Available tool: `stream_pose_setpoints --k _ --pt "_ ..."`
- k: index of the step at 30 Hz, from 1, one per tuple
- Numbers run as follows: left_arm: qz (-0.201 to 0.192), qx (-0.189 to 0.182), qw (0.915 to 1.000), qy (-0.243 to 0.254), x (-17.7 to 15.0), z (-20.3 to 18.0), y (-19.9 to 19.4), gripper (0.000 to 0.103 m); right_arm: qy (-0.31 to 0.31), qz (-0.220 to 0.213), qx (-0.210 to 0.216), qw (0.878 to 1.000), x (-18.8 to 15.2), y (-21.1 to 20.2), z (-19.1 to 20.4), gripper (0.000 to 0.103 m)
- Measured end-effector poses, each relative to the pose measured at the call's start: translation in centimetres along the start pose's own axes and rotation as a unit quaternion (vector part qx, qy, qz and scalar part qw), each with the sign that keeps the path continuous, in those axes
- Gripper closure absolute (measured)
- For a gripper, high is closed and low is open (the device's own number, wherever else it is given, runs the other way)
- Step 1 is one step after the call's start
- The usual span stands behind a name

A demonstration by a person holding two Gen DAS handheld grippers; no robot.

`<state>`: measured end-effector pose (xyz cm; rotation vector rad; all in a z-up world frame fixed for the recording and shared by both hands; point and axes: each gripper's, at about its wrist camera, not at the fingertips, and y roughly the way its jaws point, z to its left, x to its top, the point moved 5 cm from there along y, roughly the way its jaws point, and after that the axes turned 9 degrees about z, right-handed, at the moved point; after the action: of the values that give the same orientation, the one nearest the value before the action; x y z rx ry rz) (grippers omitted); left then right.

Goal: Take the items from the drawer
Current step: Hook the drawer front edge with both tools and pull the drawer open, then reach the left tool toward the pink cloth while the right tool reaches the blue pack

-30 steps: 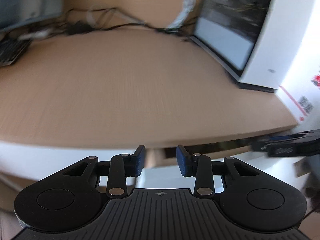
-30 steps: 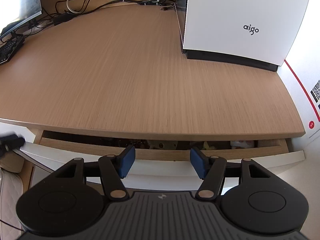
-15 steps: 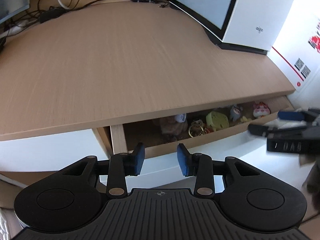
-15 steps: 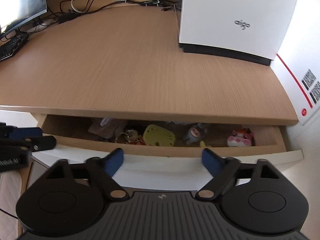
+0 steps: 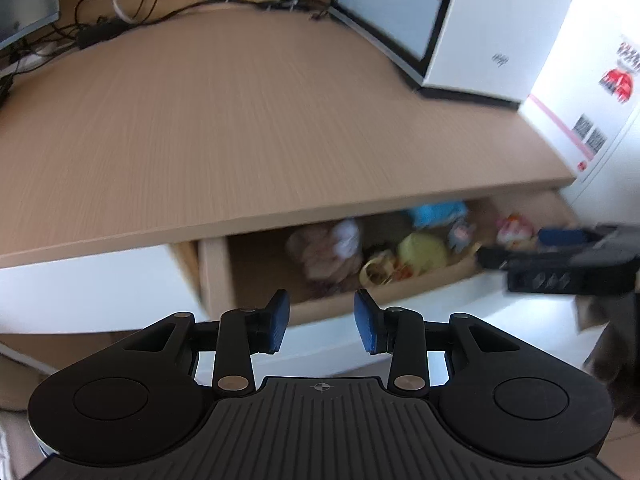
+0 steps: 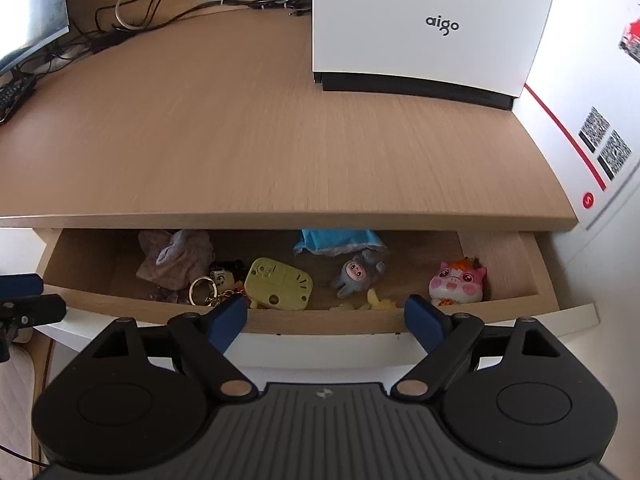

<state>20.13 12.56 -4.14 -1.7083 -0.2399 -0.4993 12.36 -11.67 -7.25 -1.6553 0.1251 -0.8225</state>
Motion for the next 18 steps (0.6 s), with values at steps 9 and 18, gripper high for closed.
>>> stream_pose_setpoints --k 9,18 --pt "0.023 0.04 0.9986 -0.027 -0.9 -3.3 1.5 0.064 -0.003 -0.009 0.004 1.0 -2.2 -1.3 0.0 0.016" --pt "0.001 0.064 0.9979 -0.013 -3.7 -4.9 0.6 0.067 -0.007 -0.003 0.02 1.0 -4.4 -2.5 -0.4 0.016"
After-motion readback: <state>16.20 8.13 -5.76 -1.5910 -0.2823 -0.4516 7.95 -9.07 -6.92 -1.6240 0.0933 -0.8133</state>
